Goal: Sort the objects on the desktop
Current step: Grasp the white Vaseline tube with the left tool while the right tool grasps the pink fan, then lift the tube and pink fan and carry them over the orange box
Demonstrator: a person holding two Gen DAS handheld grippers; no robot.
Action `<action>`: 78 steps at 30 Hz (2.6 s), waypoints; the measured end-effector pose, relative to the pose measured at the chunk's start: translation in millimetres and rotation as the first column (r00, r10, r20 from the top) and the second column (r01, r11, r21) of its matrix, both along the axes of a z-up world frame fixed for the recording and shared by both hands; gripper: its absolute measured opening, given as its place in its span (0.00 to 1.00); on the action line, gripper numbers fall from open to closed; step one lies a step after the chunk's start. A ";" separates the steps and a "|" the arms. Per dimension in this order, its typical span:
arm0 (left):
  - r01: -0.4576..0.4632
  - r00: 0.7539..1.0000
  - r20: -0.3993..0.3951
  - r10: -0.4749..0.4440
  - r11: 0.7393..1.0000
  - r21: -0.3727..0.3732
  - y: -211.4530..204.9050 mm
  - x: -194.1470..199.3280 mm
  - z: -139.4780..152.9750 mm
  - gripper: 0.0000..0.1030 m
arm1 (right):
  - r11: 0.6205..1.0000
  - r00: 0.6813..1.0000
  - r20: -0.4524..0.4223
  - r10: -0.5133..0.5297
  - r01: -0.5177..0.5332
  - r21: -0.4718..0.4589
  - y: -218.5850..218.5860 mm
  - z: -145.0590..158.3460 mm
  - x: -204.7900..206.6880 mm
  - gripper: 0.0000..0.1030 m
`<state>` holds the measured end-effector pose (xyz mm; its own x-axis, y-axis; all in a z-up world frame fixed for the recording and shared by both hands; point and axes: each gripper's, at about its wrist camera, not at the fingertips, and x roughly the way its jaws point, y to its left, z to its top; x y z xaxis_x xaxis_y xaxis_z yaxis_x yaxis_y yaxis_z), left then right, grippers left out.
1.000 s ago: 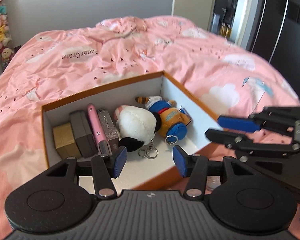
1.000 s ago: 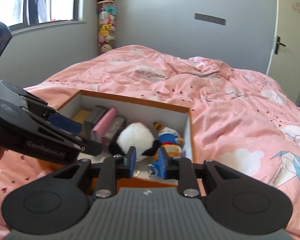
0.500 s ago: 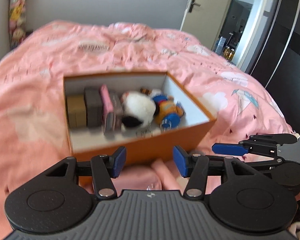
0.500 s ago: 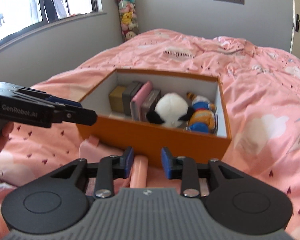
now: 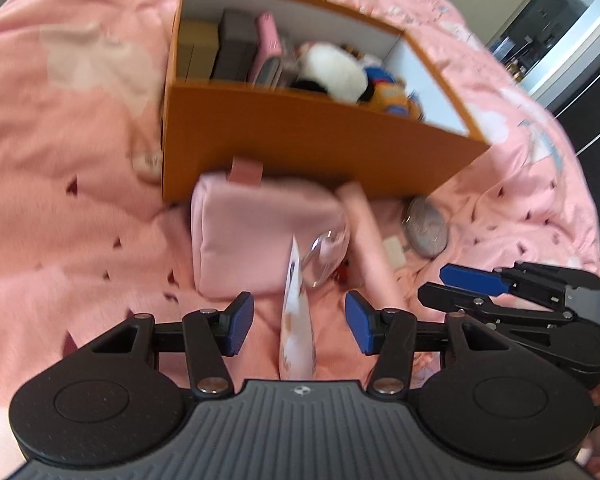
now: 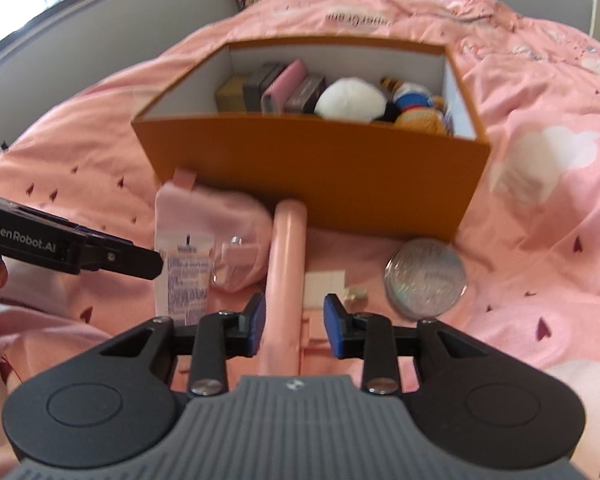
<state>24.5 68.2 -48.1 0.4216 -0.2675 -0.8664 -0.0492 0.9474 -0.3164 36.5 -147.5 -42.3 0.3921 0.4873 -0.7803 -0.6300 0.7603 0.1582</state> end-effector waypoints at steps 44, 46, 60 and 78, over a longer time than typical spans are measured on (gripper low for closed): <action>0.138 0.989 0.055 -0.140 0.990 0.026 -14.5 1.0 25.0 0.24 | 0.956 0.965 0.058 0.254 -0.242 -0.164 25.6 11.4 -5.1 0.28; 0.159 0.984 0.079 -0.162 0.986 0.039 -14.0 2.3 37.8 0.23 | 0.945 0.951 0.097 0.292 -0.272 -0.179 24.0 21.6 -7.4 0.28; 0.226 0.932 0.259 -0.252 0.966 0.126 -10.4 27.1 129.2 0.23 | 0.882 0.793 0.419 0.441 -0.299 -0.363 24.9 104.5 19.7 0.28; 0.121 0.946 0.285 -0.154 0.984 0.130 26.8 124.2 125.4 0.23 | 0.585 0.629 0.187 0.754 -0.515 -0.626 84.0 80.2 107.7 0.28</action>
<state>148.8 95.1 77.4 0.6270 -0.2517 -0.7373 0.1631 0.9678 -0.1917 144.2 -63.6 37.8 0.4496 0.3485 -0.8224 -0.8803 0.0169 -0.4740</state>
